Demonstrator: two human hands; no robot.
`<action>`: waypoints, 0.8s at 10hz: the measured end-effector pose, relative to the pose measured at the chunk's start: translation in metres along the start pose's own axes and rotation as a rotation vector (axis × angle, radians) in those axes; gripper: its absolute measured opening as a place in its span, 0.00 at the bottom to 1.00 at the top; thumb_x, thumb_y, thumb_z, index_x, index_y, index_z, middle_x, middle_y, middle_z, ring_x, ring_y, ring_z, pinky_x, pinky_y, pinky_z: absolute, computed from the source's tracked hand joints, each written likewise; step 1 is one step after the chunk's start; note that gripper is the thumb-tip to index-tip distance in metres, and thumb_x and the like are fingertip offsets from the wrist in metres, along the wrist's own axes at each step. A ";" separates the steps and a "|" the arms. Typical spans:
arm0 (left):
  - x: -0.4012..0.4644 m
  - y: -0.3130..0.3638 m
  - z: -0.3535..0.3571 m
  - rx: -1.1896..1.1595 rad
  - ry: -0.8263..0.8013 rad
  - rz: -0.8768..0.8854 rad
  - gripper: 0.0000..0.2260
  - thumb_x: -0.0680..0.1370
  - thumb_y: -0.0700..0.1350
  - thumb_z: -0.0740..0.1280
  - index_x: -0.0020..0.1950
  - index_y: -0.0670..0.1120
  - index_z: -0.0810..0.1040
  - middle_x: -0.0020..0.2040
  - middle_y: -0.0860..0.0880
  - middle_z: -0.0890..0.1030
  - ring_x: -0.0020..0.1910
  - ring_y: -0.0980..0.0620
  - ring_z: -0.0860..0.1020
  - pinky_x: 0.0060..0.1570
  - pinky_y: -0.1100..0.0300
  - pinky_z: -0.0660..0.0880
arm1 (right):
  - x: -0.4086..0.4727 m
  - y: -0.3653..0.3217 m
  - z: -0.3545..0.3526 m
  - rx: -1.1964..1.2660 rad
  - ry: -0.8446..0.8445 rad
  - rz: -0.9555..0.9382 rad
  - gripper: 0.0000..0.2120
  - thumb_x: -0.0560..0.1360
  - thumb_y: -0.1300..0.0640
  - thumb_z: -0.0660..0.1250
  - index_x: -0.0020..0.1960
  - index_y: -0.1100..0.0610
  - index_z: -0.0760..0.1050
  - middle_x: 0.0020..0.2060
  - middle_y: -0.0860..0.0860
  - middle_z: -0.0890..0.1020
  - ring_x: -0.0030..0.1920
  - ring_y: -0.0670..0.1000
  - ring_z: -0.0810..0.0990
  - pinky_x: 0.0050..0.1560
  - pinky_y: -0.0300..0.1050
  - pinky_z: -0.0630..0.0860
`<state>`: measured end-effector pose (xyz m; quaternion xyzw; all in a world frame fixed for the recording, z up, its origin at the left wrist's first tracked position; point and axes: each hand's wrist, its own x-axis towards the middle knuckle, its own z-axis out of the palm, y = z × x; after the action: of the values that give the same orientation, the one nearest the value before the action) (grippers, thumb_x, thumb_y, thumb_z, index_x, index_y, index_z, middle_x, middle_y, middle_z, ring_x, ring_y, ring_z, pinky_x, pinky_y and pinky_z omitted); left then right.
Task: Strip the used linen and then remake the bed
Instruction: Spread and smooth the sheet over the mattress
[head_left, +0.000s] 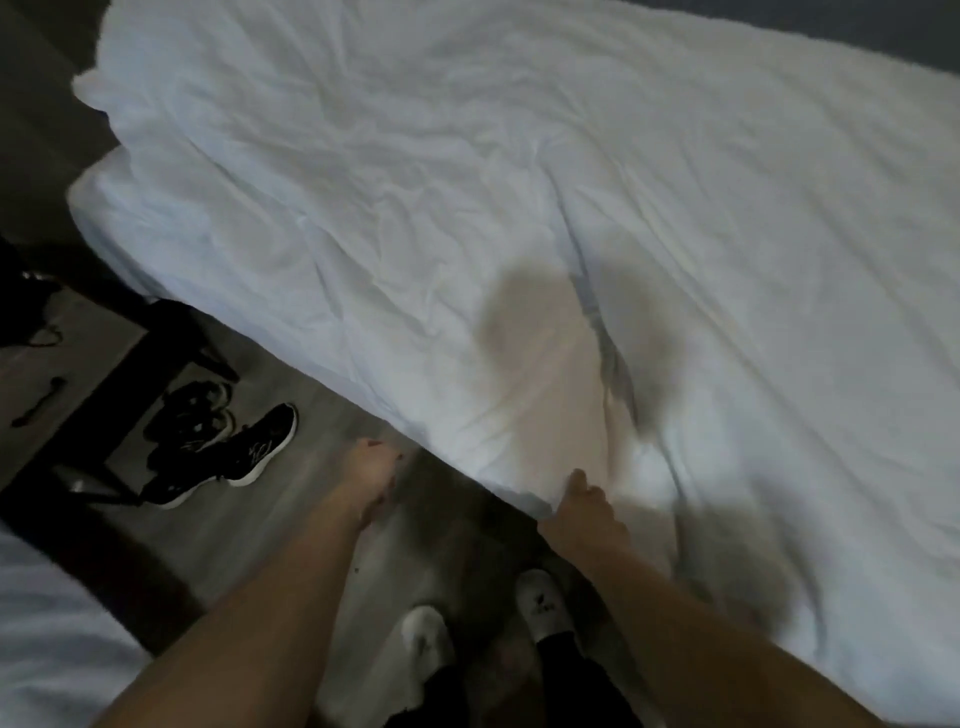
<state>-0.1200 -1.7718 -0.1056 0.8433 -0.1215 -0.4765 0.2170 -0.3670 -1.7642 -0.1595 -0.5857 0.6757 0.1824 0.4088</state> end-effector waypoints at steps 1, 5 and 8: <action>0.080 0.016 0.038 -0.124 -0.134 -0.079 0.33 0.69 0.50 0.73 0.70 0.40 0.69 0.62 0.39 0.76 0.53 0.43 0.77 0.56 0.46 0.76 | 0.052 -0.015 0.015 -0.166 0.093 0.112 0.37 0.76 0.44 0.60 0.76 0.58 0.46 0.70 0.60 0.60 0.67 0.62 0.66 0.66 0.59 0.65; 0.128 0.110 -0.102 -0.163 -0.088 0.268 0.09 0.77 0.41 0.64 0.38 0.39 0.72 0.24 0.44 0.72 0.21 0.49 0.72 0.25 0.59 0.69 | 0.060 -0.155 0.008 -0.521 -0.364 -0.139 0.16 0.79 0.59 0.62 0.66 0.58 0.75 0.59 0.59 0.78 0.54 0.58 0.78 0.55 0.48 0.74; 0.138 0.080 -0.262 0.554 -0.302 0.227 0.13 0.82 0.46 0.60 0.38 0.45 0.71 0.38 0.45 0.78 0.35 0.49 0.77 0.40 0.56 0.78 | -0.008 -0.306 0.001 -0.332 -0.172 -0.056 0.25 0.79 0.57 0.57 0.75 0.58 0.61 0.71 0.55 0.69 0.69 0.56 0.69 0.69 0.51 0.68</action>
<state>0.1754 -1.8332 -0.0520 0.7711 -0.3702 -0.5179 0.0106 -0.0794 -1.8340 -0.0825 -0.6458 0.5825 0.3294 0.3677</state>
